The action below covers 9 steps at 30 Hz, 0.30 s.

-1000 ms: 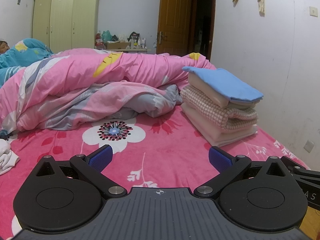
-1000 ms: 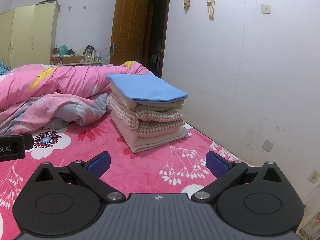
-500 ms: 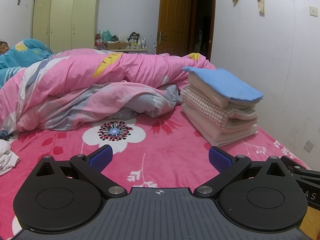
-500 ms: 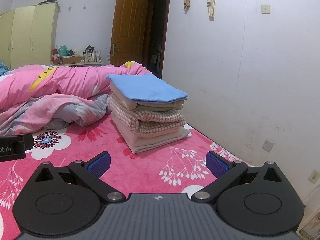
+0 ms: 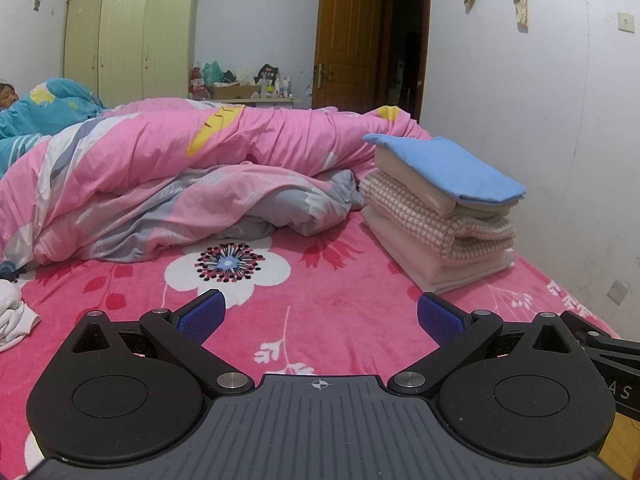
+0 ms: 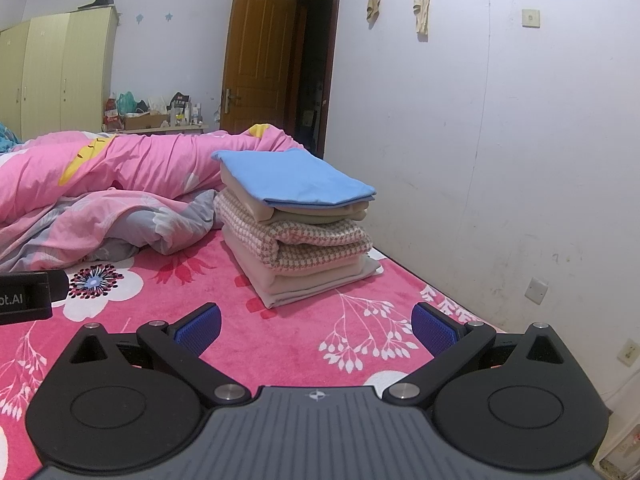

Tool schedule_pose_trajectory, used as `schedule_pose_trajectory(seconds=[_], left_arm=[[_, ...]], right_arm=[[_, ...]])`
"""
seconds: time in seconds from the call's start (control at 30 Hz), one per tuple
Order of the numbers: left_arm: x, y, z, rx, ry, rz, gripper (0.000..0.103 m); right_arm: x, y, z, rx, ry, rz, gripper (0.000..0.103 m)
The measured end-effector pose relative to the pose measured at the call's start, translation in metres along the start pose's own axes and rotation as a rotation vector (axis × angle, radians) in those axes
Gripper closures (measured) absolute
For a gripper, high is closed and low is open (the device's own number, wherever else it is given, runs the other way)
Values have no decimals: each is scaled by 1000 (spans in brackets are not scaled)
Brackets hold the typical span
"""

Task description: Fold clothes

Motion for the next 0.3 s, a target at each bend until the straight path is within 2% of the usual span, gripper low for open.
schedule_pose_trajectory(seconds=[0.3], left_arm=[[0, 0, 0, 1, 0, -2, 0]], right_arm=[[-1, 2, -2, 0, 1, -2, 0]])
Point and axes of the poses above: each gripper's, at about its wrist camera, not at the fingertips, and y roughly against the way its jaws point, z to its right, x to its top, the point moved 3 cm from there along -y, roughly the way its jaws point, and after that the axes turned 7 degrees about z, right-handed, at the moved point
